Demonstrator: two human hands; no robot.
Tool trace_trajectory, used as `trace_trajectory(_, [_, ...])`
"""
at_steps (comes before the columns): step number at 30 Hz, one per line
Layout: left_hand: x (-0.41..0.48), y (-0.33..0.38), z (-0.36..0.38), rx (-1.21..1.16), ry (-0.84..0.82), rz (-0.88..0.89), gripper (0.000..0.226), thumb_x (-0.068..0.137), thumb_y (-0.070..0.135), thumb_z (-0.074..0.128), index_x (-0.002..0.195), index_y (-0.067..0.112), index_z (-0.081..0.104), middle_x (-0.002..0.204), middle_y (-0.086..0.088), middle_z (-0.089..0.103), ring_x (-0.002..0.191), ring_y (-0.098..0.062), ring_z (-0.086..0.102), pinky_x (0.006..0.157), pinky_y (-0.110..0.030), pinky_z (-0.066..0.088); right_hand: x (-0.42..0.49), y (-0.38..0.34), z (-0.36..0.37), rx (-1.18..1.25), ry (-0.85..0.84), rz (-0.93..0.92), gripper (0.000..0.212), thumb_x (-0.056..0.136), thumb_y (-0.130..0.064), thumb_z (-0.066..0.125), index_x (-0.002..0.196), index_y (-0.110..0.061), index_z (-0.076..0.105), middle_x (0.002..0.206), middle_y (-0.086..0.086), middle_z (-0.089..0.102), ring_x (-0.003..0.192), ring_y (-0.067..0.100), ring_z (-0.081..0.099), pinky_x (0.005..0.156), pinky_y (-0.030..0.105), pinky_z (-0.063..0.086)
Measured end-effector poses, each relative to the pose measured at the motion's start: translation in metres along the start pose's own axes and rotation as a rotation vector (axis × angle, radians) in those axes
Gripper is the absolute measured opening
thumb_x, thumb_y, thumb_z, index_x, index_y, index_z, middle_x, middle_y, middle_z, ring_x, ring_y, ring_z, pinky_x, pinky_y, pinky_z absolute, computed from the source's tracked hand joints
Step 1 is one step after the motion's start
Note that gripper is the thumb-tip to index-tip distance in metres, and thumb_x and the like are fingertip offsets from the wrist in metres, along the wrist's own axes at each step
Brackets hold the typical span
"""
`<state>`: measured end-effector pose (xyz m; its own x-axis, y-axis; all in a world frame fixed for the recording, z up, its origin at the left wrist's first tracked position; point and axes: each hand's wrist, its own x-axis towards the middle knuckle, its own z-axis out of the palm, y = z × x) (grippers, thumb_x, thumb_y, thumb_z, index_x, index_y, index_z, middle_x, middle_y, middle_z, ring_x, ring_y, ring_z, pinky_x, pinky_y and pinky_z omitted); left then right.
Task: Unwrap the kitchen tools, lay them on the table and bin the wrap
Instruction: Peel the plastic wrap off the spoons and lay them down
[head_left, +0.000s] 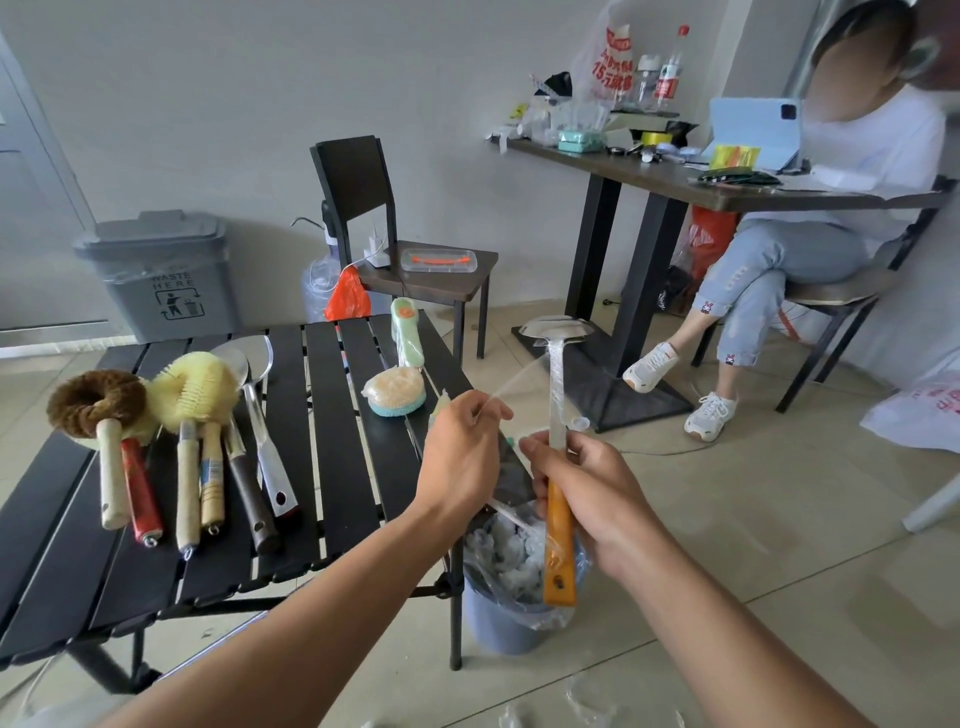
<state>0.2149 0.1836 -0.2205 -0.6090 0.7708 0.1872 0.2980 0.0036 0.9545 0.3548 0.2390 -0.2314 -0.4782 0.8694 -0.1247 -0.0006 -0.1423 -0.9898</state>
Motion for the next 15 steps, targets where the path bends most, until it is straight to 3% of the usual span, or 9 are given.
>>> trace_trajectory(2, [0.002, 0.002, -0.001, 0.034, -0.026, 0.011, 0.028, 0.11, 0.024, 0.047, 0.093, 0.024, 0.07, 0.067, -0.014, 0.064, 0.049, -0.008, 0.051, 0.046, -0.021, 0.041, 0.001, -0.003, -0.004, 0.003, -0.034, 0.014, 0.015, 0.101, -0.023, 0.073, 0.102, -0.008, 0.072, 0.07, 0.003, 0.067, 0.058, 0.015, 0.063, 0.057, 0.029, 0.055])
trace_trajectory(5, [0.002, 0.005, -0.002, 0.052, -0.092, 0.035, 0.029, 0.111, 0.027, 0.046, 0.094, 0.023, 0.07, 0.057, 0.004, 0.054, 0.045, -0.007, 0.044, 0.044, -0.021, 0.038, 0.002, -0.012, -0.016, -0.039, -0.078, 0.011, 0.02, 0.105, -0.024, 0.069, 0.109, -0.004, 0.069, 0.076, 0.005, 0.072, 0.065, 0.017, 0.067, 0.061, 0.031, 0.058])
trace_trajectory(9, [0.007, 0.008, -0.005, 0.1, -0.131, 0.079, 0.03, 0.111, 0.028, 0.048, 0.093, 0.023, 0.072, 0.06, 0.003, 0.053, 0.044, -0.007, 0.041, 0.044, -0.02, 0.035, 0.004, -0.019, -0.028, -0.056, -0.127, 0.013, 0.027, 0.107, -0.024, 0.066, 0.116, 0.001, 0.065, 0.081, 0.009, 0.074, 0.066, 0.021, 0.069, 0.063, 0.032, 0.059])
trace_trajectory(15, [0.015, 0.01, -0.02, 0.175, -0.27, 0.064, 0.028, 0.111, 0.03, 0.052, 0.094, 0.023, 0.073, 0.044, 0.013, 0.038, 0.035, -0.006, 0.03, 0.037, -0.016, 0.027, 0.003, -0.024, -0.038, -0.002, -0.197, 0.033, 0.021, 0.107, -0.018, 0.064, 0.109, 0.003, 0.064, 0.085, 0.016, 0.075, 0.07, 0.024, 0.073, 0.06, 0.031, 0.06])
